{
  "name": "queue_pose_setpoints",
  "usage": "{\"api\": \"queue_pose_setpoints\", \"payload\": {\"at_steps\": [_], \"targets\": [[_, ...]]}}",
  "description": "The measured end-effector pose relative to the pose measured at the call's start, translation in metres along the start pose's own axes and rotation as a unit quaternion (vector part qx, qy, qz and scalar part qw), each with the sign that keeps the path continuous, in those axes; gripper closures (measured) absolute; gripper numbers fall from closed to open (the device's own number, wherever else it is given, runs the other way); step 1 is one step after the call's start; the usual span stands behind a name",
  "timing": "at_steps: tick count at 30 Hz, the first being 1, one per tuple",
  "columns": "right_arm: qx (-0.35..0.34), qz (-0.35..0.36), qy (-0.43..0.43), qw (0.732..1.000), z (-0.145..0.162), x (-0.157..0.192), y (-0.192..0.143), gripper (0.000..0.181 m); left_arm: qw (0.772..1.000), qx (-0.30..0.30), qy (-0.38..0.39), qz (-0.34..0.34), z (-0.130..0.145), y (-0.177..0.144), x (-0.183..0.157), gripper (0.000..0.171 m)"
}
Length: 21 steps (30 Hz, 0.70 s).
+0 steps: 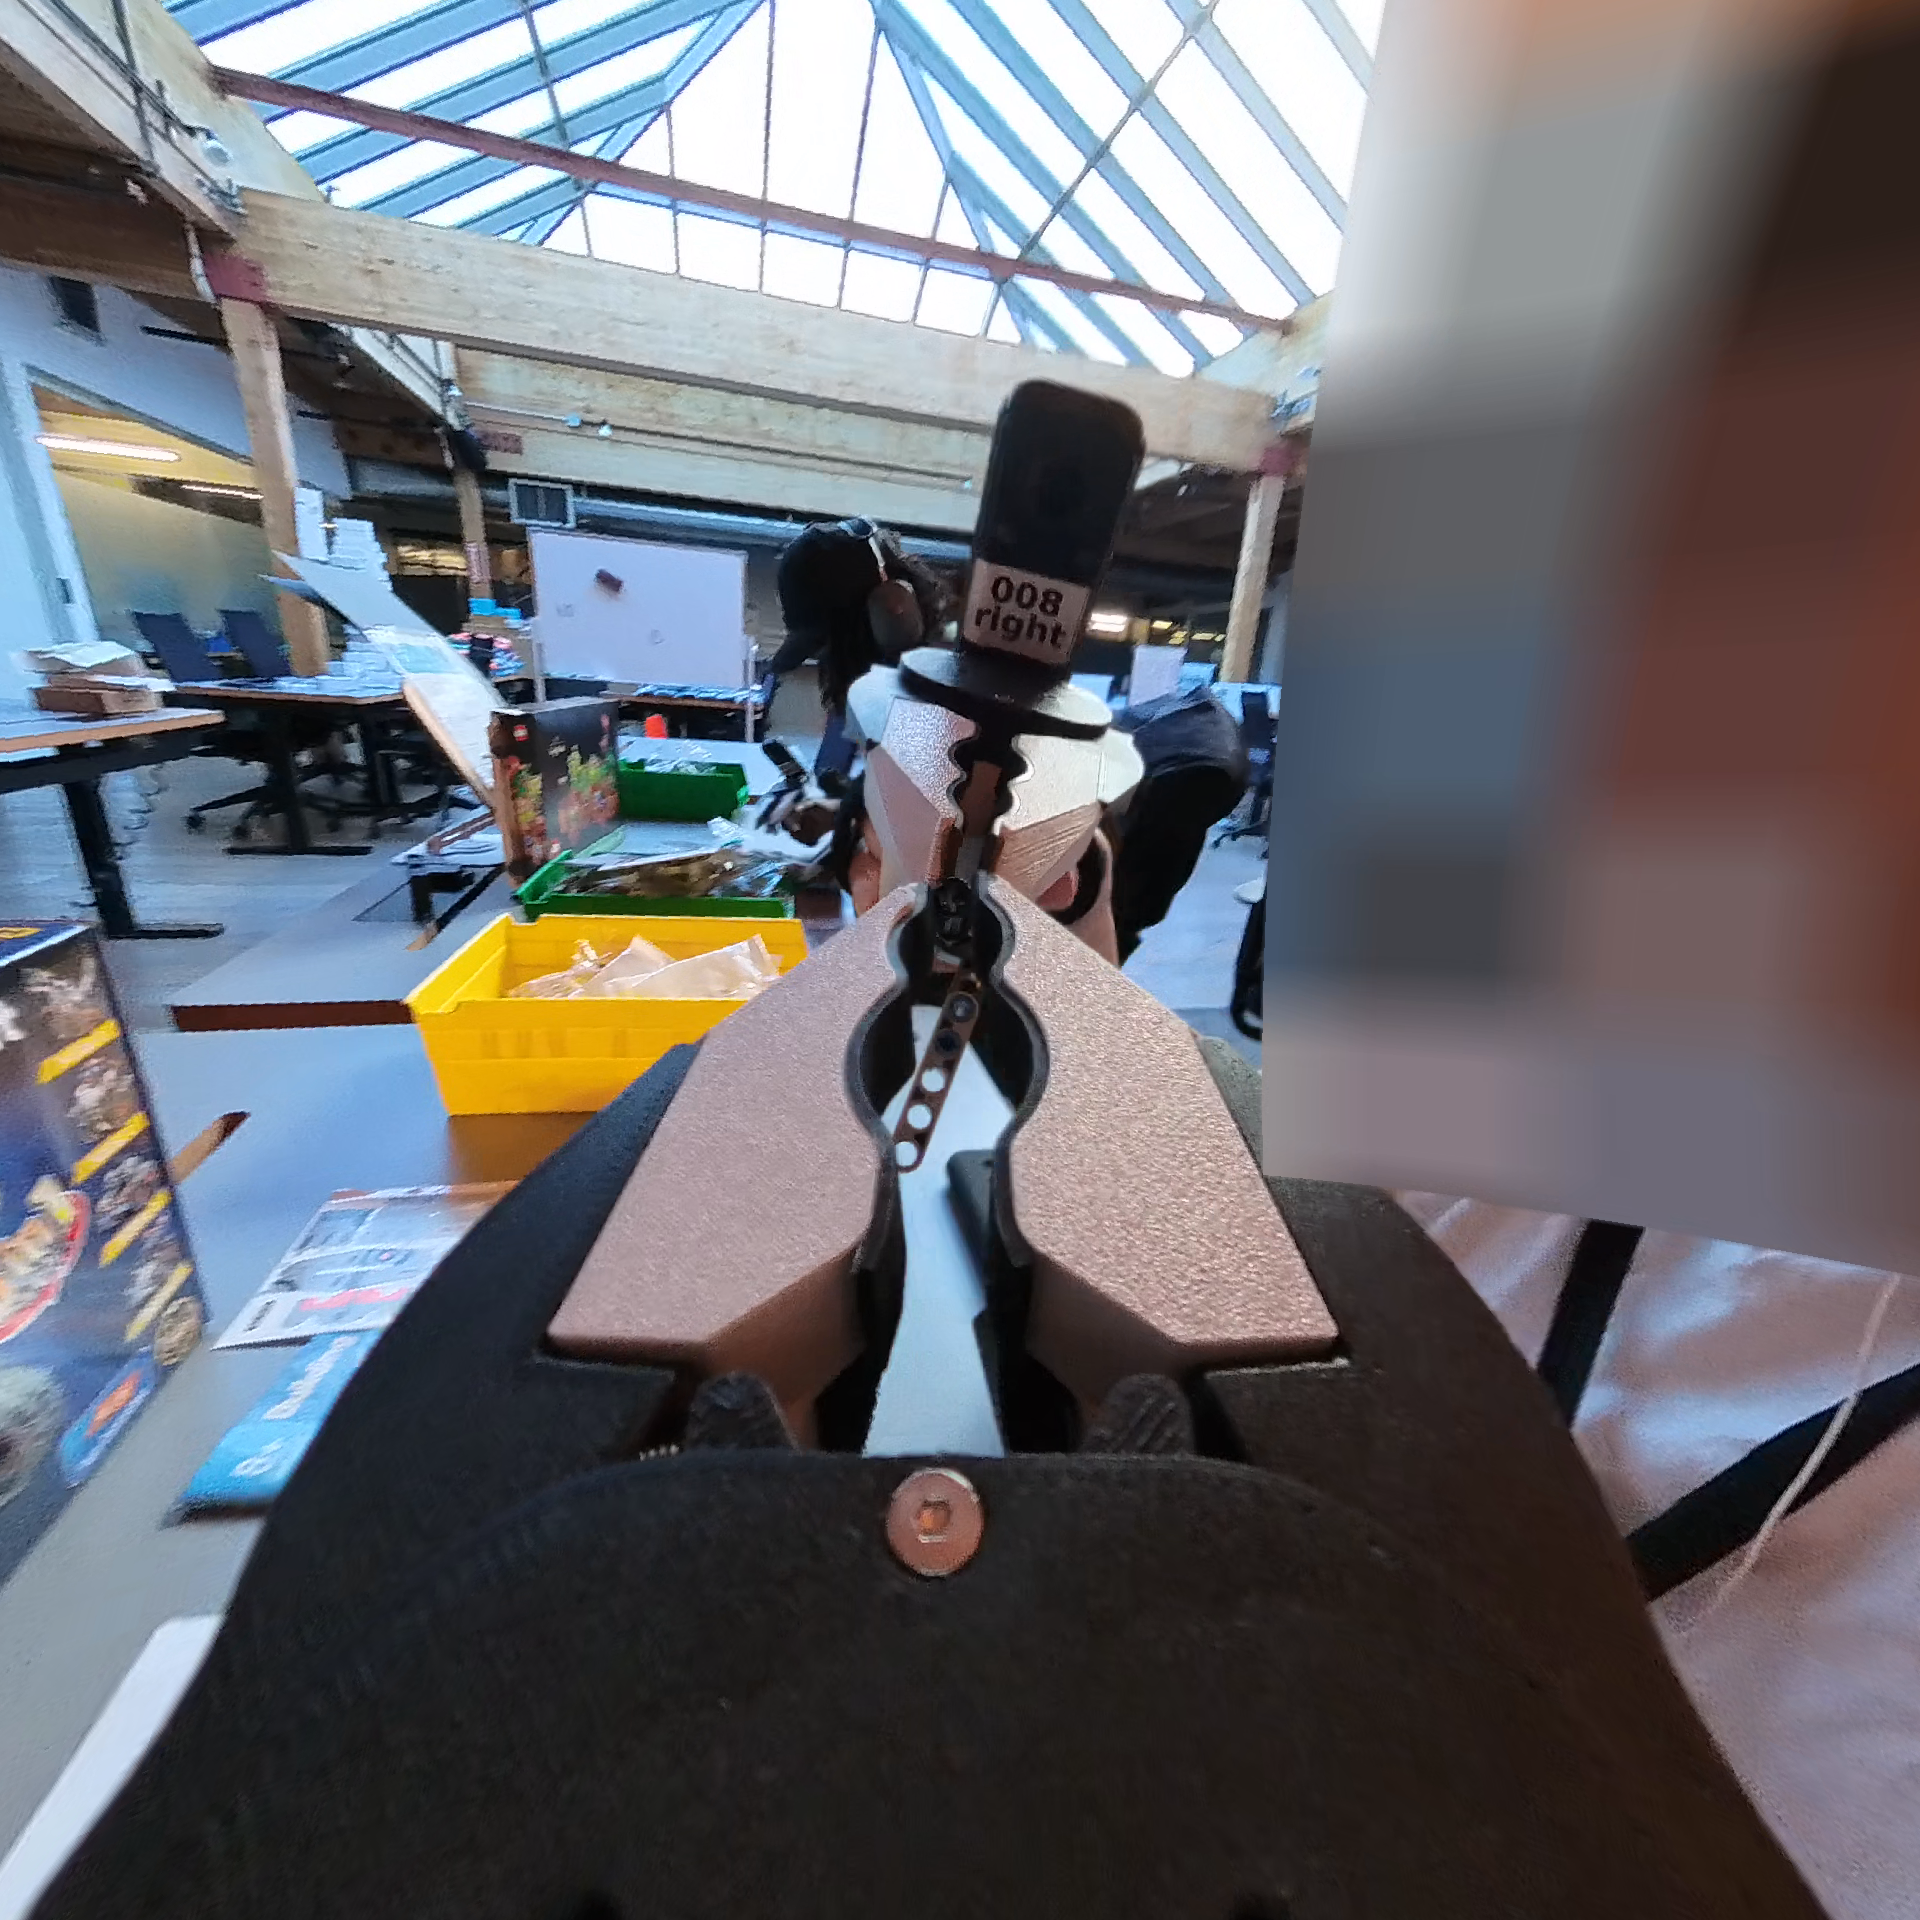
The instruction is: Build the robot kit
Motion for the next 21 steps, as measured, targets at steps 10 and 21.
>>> {"api": "queue_pose_setpoints", "payload": {"at_steps": [10,21], "targets": [[0.037,-0.080,0.087,0.992,0.021,-0.020,0.014,0.179,0.992,0.091,0.068,-0.046,0.005,-0.005,-0.002,0.167],[0.002,-0.140,0.141,0.980,0.029,-0.031,0.019,0.179,0.997,0.065,0.028,-0.033,0.007,-0.008,0.005,0.167]]}}
Point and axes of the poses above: each gripper's, where its closed fingertips meet, y out along the fingers, z out of its underside, x = y × z across the jaws, the point moved 10 cm from there along -y, back along the fingers, and after that the axes turned 1 degree about z, right-handed, at the moved point
